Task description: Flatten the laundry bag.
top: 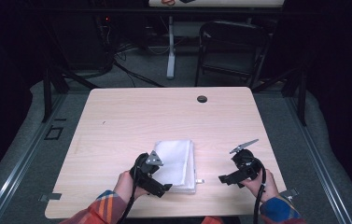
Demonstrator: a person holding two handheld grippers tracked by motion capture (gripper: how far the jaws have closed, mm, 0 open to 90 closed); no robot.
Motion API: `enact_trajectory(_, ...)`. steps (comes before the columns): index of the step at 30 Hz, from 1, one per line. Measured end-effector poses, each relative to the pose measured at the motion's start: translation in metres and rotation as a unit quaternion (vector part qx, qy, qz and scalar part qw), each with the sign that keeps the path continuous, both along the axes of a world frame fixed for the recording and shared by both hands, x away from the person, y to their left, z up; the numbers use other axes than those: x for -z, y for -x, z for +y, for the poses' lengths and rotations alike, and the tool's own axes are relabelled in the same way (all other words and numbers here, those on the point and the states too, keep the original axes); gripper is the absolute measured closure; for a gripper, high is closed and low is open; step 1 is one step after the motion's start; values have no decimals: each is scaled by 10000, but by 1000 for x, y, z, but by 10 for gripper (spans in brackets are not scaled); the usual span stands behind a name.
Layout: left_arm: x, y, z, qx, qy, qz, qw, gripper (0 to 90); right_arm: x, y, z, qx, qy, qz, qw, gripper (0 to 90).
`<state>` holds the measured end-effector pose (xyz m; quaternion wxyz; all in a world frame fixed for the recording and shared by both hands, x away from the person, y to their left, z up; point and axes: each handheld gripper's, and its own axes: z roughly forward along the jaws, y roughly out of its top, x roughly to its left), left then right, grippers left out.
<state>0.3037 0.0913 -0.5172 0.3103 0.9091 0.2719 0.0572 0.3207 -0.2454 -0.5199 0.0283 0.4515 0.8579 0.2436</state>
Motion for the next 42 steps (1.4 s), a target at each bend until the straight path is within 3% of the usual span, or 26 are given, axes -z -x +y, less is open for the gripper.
enact_trajectory(9,7,0,-13,210,-129,26,9997,69,0,1,4,-66,-26,15,10000,81)
enact_trajectory(15,17,1,-32,485,-391,39,9981,95,1,2,6,-89,-87,5,9999,87)
enact_trajectory(16,18,1,-34,507,-432,20,9978,107,1,1,6,-162,38,-11,9999,88)
enact_trajectory(28,28,0,-44,544,-847,-71,9949,174,3,2,13,-356,121,136,9992,100)
enact_trajectory(30,30,1,-46,564,-941,-120,9939,181,3,2,15,-364,161,154,9991,102)
enact_trajectory(31,30,1,-47,579,-1009,-169,9931,182,4,3,16,-358,56,166,9992,103)
enact_trajectory(35,33,2,-48,632,-1152,-237,9910,191,5,2,18,-411,172,152,9989,108)
enact_trajectory(38,34,0,-47,655,-1122,-233,9913,245,6,2,20,-460,207,142,9986,112)
enact_trajectory(39,34,0,-46,678,-1107,-231,9913,273,7,3,22,-363,69,156,9992,121)
enact_trajectory(42,34,-2,-44,727,-1037,-204,9917,374,6,1,23,-479,222,166,9985,124)
